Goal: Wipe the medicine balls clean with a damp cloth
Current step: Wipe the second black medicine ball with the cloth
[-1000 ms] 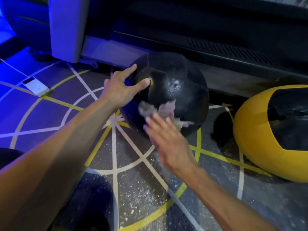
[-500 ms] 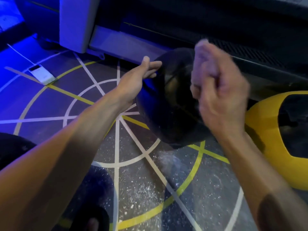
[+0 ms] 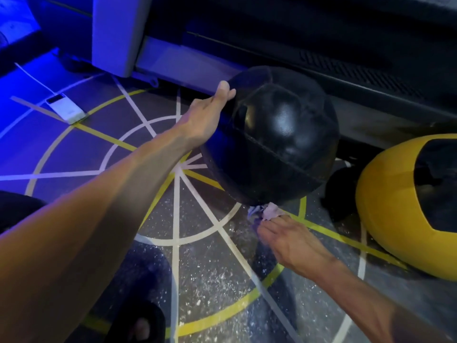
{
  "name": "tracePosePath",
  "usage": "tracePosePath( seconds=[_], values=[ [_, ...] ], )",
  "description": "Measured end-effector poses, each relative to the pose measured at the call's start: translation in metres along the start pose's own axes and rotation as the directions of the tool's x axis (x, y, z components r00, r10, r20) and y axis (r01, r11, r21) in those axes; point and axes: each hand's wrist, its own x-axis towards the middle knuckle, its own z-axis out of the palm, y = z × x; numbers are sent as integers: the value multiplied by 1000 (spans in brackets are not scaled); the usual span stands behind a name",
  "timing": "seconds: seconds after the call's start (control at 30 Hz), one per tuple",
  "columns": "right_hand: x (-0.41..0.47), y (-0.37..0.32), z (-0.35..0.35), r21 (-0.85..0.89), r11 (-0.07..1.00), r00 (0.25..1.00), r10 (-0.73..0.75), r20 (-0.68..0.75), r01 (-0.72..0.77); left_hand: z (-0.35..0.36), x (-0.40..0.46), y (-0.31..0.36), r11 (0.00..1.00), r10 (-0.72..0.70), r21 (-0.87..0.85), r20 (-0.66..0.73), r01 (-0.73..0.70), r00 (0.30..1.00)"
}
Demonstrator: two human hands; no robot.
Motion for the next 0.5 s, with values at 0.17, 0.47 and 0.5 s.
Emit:
tracePosePath(
  seconds=[0.17,0.47,0.5],
  values=[
    [-19,-12,-37,658,628,794,603,-74,-415,-11,-7,-15,1000,-8,-17,-61,7,998],
    [-17,-5,-63,996,-77,182,981,68,40,7,-18,21,851,323,440,-5,-288,946],
    [-4,-10,-68,998,-30,212,977,18,54,13,-18,21,829,317,478,24,-290,948]
  ],
)
